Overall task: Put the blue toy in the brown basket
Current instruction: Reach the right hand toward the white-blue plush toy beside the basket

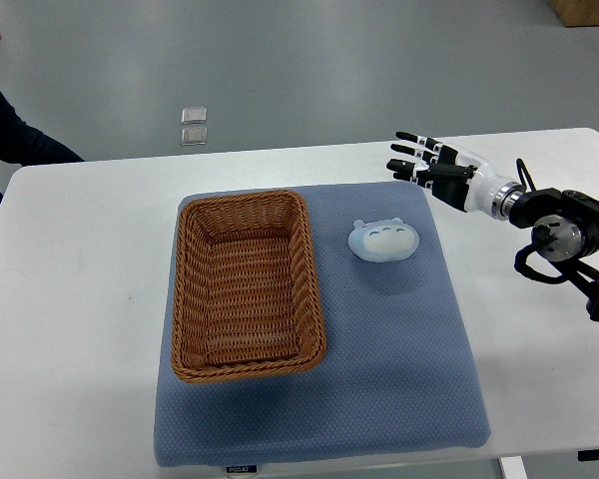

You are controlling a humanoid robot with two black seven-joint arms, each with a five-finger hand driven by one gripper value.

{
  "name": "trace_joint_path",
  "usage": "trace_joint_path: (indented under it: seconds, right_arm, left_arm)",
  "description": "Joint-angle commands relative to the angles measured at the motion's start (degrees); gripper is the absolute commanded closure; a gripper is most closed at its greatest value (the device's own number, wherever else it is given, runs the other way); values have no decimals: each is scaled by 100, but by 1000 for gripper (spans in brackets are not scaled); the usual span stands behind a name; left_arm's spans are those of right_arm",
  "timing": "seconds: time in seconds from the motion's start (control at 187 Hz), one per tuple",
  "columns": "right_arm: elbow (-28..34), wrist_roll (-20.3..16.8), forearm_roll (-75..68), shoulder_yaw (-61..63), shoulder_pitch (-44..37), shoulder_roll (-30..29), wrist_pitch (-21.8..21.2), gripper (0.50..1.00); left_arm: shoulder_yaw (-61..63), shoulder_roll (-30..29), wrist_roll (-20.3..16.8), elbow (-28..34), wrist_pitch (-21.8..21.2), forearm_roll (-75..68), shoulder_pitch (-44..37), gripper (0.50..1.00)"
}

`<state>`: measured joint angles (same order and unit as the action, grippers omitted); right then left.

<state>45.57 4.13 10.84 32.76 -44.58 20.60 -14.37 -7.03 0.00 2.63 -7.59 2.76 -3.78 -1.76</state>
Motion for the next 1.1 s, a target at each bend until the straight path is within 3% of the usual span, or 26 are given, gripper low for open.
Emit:
trace_joint_path:
  seconds: [0.0, 0.326, 0.535, 0.636, 0.888, 1.096]
  right_arm:
    - [-13, 9, 147, 2, 2, 14, -5, 583]
    - [14, 53, 375, -7, 2, 5, -22, 585]
    - [128, 237, 2511, 2, 2, 111, -110, 587]
    - [163, 554, 3512, 2, -51, 216, -435, 587]
    - [356, 861, 5102, -16, -640, 647, -1384, 585]
    - [523, 861, 6764, -393, -833, 594, -1394, 585]
  left_arm:
    - [0, 0, 0, -5, 5, 0, 0, 500]
    - [27, 0, -17, -5, -22, 9, 18, 500]
    - [27, 0, -17, 12, -22, 9, 53, 500]
    - [27, 0, -17, 12, -22, 9, 53, 500]
    - [27, 0, -17, 12, -22, 9, 53, 500]
    - [35, 0, -17, 12, -22, 9, 53, 500]
